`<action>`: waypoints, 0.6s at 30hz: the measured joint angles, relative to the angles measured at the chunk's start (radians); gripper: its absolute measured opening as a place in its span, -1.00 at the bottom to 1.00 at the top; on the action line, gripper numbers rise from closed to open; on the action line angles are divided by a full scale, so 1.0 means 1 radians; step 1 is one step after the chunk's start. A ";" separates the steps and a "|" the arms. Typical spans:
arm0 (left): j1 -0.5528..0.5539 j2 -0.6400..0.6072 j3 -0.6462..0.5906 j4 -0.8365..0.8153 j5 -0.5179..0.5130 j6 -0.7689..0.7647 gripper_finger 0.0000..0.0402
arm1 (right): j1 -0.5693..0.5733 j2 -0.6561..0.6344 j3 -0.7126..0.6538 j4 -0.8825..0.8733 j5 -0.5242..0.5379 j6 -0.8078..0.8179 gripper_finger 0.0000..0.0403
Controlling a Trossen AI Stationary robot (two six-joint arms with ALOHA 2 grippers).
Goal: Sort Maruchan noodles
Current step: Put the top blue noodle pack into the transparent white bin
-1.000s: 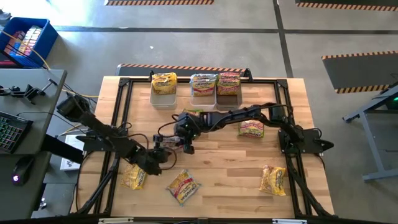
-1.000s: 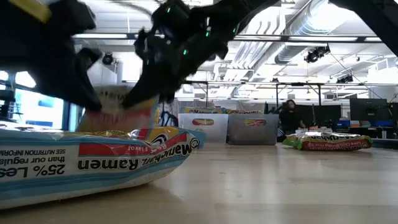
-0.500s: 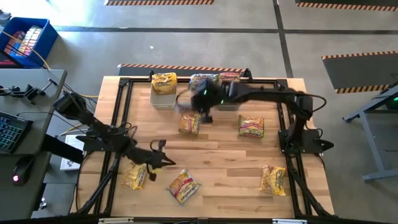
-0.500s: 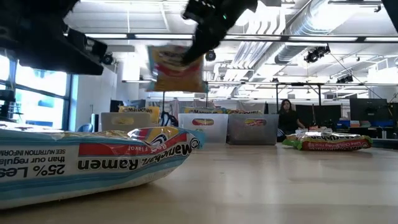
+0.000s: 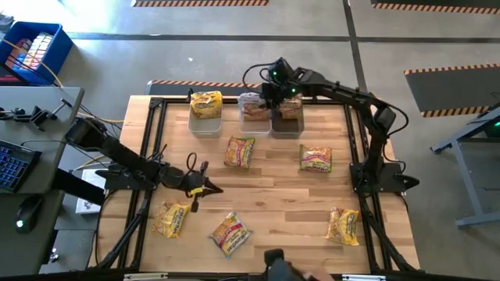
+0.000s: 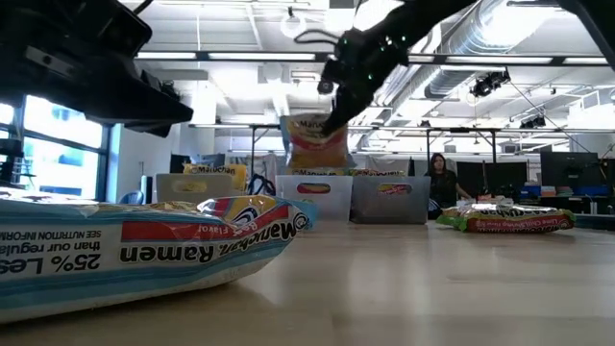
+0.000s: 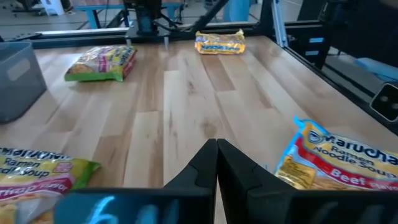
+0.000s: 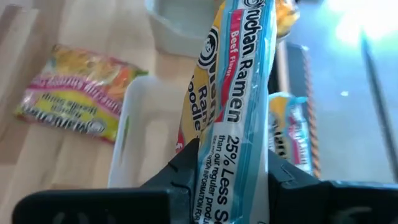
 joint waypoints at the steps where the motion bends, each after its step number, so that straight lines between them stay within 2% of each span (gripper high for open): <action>1: 0.006 0.000 0.000 0.000 0.000 0.000 -1.00 | -0.009 0.010 0.000 -0.011 -0.018 -0.014 -0.65; 5: 0.031 0.000 0.000 0.002 0.001 0.000 -1.00 | -0.026 0.057 0.000 -0.039 -0.031 -0.076 -0.65; 9: 0.061 0.000 0.000 0.002 0.000 -0.001 -1.00 | -0.033 0.078 0.000 0.010 -0.074 -0.112 -0.65; 18: 0.100 0.000 0.000 0.002 0.000 -0.018 -1.00 | -0.033 0.080 0.000 0.031 -0.089 -0.111 -0.65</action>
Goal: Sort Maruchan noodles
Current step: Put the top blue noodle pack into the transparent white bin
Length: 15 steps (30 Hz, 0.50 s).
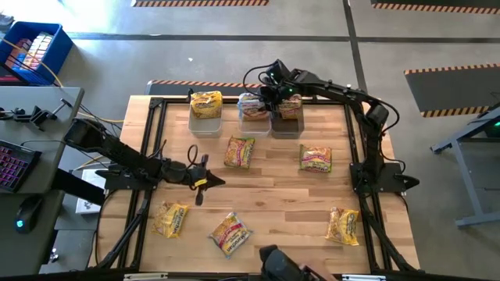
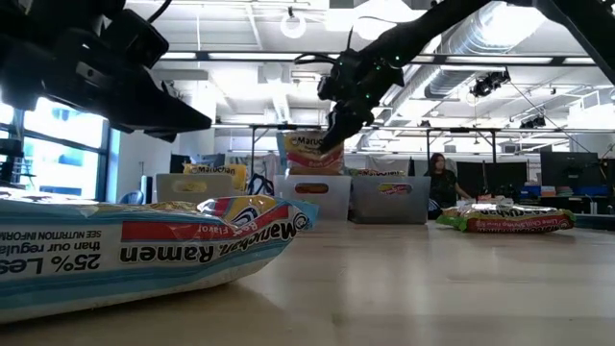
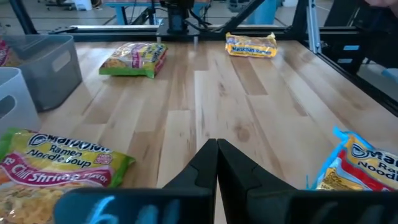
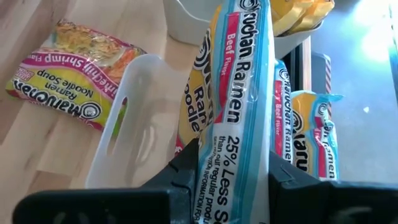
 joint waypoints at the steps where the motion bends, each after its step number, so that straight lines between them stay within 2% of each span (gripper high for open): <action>1: 0.003 0.000 0.000 0.000 0.000 0.000 -1.00 | 0.001 0.000 0.000 0.000 -0.005 0.001 -0.65; 9: 0.004 0.000 0.000 0.000 0.000 0.016 -1.00 | 0.006 0.025 0.000 0.009 -0.039 -0.001 -0.65; 15: 0.004 0.000 0.000 -0.001 0.000 0.036 -1.00 | 0.006 0.063 0.000 0.011 0.007 -0.007 -0.65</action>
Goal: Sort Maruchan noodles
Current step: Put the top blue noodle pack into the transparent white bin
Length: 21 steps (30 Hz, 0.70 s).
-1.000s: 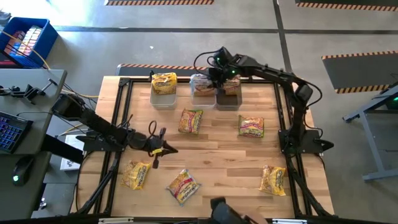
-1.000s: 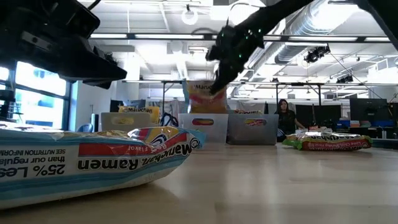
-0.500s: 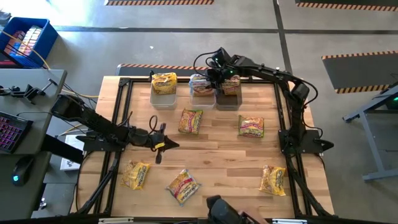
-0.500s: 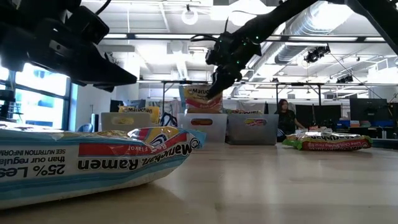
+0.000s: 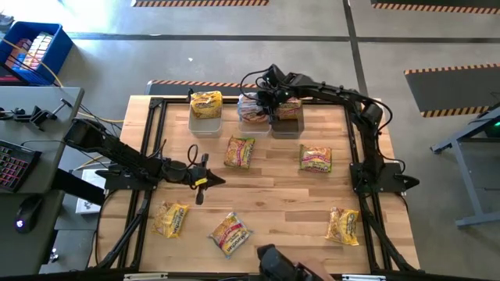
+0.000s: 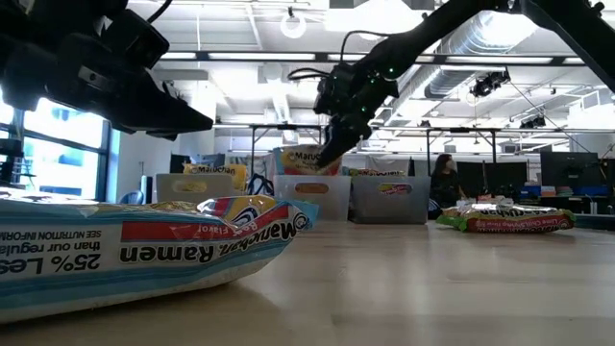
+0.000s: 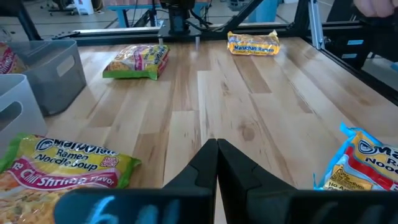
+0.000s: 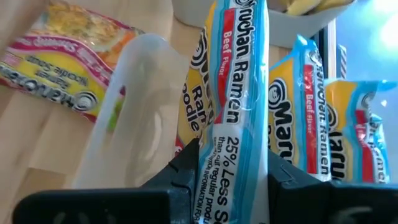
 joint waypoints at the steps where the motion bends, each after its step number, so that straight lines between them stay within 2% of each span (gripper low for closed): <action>1: 0.000 0.000 0.000 0.000 0.000 0.000 -1.00 | 0.000 0.001 0.000 0.000 0.001 0.000 -0.65; 21: 0.000 0.000 0.000 -0.001 0.000 0.000 -1.00 | 0.010 0.056 0.000 0.039 0.071 0.001 -0.64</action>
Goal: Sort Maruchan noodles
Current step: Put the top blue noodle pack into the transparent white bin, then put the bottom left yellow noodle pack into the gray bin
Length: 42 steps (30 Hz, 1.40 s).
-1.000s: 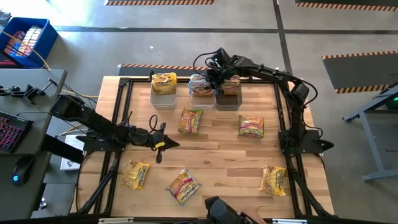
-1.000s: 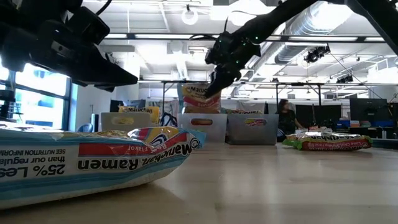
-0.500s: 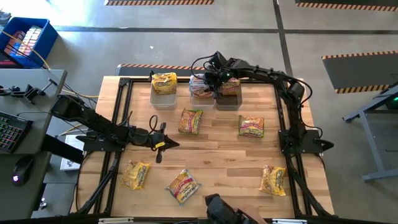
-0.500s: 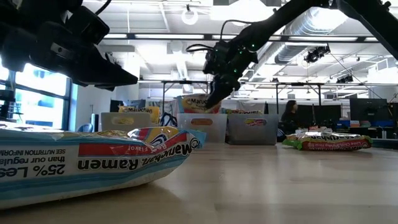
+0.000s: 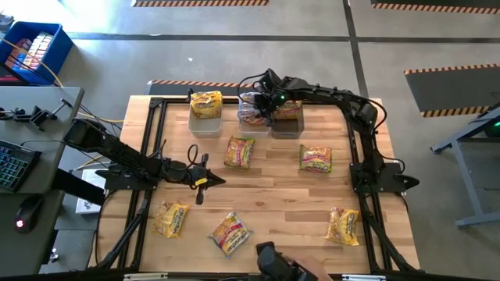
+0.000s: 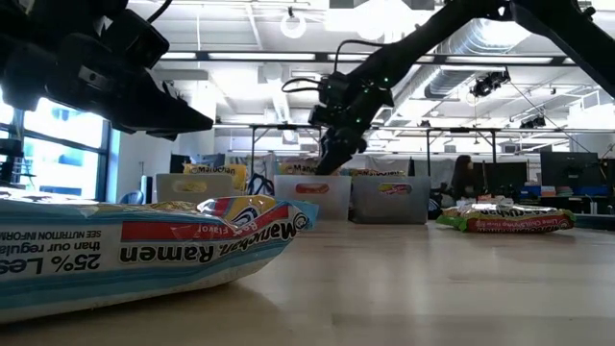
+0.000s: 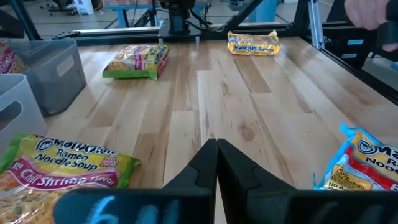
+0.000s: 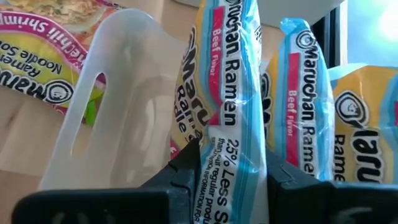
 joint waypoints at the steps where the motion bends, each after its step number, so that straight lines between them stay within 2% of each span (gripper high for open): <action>1: 0.000 0.000 0.000 0.000 0.000 0.000 -1.00 | 0.000 0.000 0.000 0.000 0.014 0.005 -0.63; 6: 0.000 0.000 0.000 0.000 -0.006 0.000 -1.00 | 0.001 0.000 0.001 -0.022 0.101 0.043 -0.45; 16: 0.000 0.000 0.000 0.000 -0.011 0.029 -1.00 | 0.003 -0.022 0.000 -0.043 0.148 0.088 -0.06; 26: 0.000 0.000 0.000 0.000 -0.011 0.052 -1.00 | 0.031 -0.137 0.000 -0.072 0.291 0.096 -0.01; 29: 0.000 0.000 0.000 0.000 -0.011 0.053 -1.00 | 0.036 -0.178 0.000 -0.121 0.278 0.103 -0.06; 33: 0.000 0.000 0.001 0.000 -0.012 0.070 -1.00 | 0.039 -0.195 0.000 -0.145 0.170 0.157 -0.22; 37: 0.000 0.000 0.036 -0.032 -0.082 0.049 -1.00 | 0.046 -0.167 0.000 -0.157 0.142 0.188 -0.51; 42: 0.000 0.000 0.115 -0.231 -0.113 0.026 -1.00 | 0.057 -0.128 -0.001 -0.174 0.149 0.208 -0.90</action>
